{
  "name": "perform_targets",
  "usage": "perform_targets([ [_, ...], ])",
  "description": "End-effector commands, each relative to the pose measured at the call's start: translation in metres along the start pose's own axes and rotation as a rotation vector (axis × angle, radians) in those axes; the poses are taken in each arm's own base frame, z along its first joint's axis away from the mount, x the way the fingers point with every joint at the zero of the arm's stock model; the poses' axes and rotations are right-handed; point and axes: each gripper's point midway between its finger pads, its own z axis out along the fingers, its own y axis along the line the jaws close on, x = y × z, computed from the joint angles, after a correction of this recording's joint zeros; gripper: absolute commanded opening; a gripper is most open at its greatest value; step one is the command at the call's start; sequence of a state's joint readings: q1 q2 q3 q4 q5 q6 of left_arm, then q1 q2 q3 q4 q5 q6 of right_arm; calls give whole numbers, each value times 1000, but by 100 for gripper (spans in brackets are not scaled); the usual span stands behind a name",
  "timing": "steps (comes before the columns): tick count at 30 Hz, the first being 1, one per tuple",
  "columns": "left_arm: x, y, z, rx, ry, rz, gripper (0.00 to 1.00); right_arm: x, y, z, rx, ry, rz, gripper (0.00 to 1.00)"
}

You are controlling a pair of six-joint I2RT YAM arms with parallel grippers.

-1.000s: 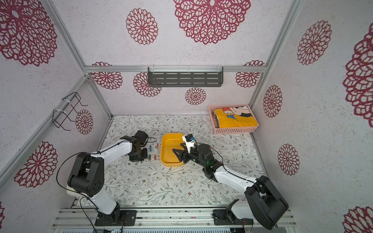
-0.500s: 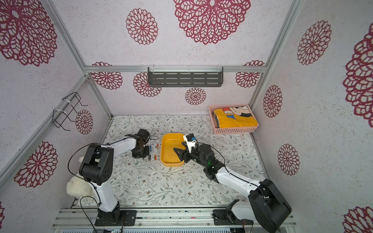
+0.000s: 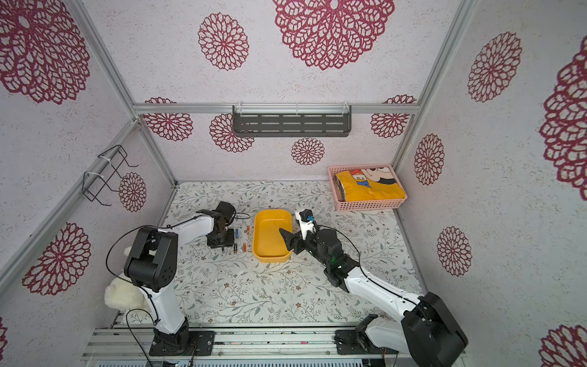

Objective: Take the batteries out of the storage box
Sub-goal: Place the battery at the center of the board, then reset both arms

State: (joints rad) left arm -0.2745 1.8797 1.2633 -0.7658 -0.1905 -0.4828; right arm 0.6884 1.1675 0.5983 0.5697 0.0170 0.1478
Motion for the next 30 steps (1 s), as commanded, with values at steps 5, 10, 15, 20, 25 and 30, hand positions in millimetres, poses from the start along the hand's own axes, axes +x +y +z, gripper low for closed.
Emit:
perform_targets([
  [5,-69,10,-123,82,-385,-60,48,-24,-112,-48,639,-155,-57,95],
  [10,-88,63,-155,-118,-737,-136,76,-6,-176,-89,983,-123,-145,97],
  [15,-74,109,-149,-286,-966,-177,99,39,-230,-125,1139,-112,-74,98],
  [20,-55,142,-116,-376,-998,-204,97,73,-251,-116,1100,-35,-72,99],
  [25,-54,142,-100,-201,-1138,-177,97,74,-247,-103,961,-63,-163,99],
  [30,-53,147,-75,-37,-1182,-173,97,78,-235,-112,783,-153,-125,99],
])
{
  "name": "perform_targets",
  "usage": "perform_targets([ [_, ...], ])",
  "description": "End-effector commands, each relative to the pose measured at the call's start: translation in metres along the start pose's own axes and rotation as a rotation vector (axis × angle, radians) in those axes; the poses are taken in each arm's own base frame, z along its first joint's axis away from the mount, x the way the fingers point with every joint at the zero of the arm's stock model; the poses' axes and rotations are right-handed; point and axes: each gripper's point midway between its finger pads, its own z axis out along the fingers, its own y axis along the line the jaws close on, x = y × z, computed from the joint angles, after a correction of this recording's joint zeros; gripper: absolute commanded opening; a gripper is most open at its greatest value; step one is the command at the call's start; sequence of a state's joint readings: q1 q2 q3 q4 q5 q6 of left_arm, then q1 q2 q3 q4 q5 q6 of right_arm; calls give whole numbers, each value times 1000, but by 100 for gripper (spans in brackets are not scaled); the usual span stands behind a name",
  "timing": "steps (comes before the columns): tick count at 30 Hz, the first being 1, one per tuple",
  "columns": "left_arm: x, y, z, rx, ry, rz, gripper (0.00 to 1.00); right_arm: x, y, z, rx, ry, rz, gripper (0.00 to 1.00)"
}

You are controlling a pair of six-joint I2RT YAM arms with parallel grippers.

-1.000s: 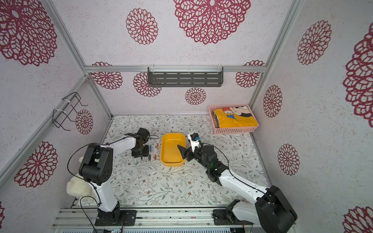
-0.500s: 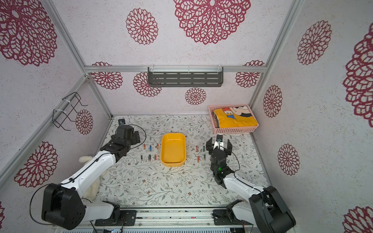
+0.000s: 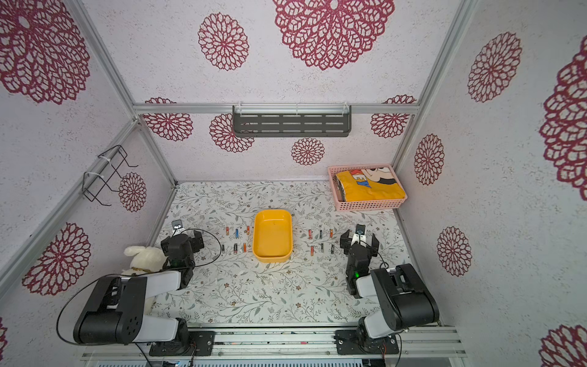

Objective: Take the batteries out of the storage box
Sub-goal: Reset both arms

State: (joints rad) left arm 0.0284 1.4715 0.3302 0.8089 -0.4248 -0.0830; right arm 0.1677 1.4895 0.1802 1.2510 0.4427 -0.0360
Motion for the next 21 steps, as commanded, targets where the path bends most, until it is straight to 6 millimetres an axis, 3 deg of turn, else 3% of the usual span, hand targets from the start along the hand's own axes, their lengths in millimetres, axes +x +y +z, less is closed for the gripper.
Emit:
perform_targets([
  [1,-35,-15,-3,176,-228,-96,97,-28,12,-17,-183,-183,67,99],
  [3,-28,-21,-4,225,-187,-73,97,-32,15,-29,-236,-228,62,99],
  [6,-26,-39,16,302,-58,-26,97,-29,12,-17,-203,-192,68,99],
  [9,-27,-19,26,239,-50,-112,98,-19,-9,5,-45,-100,123,99],
  [21,-28,-20,26,225,-47,-100,97,-21,5,6,-111,-103,82,99],
])
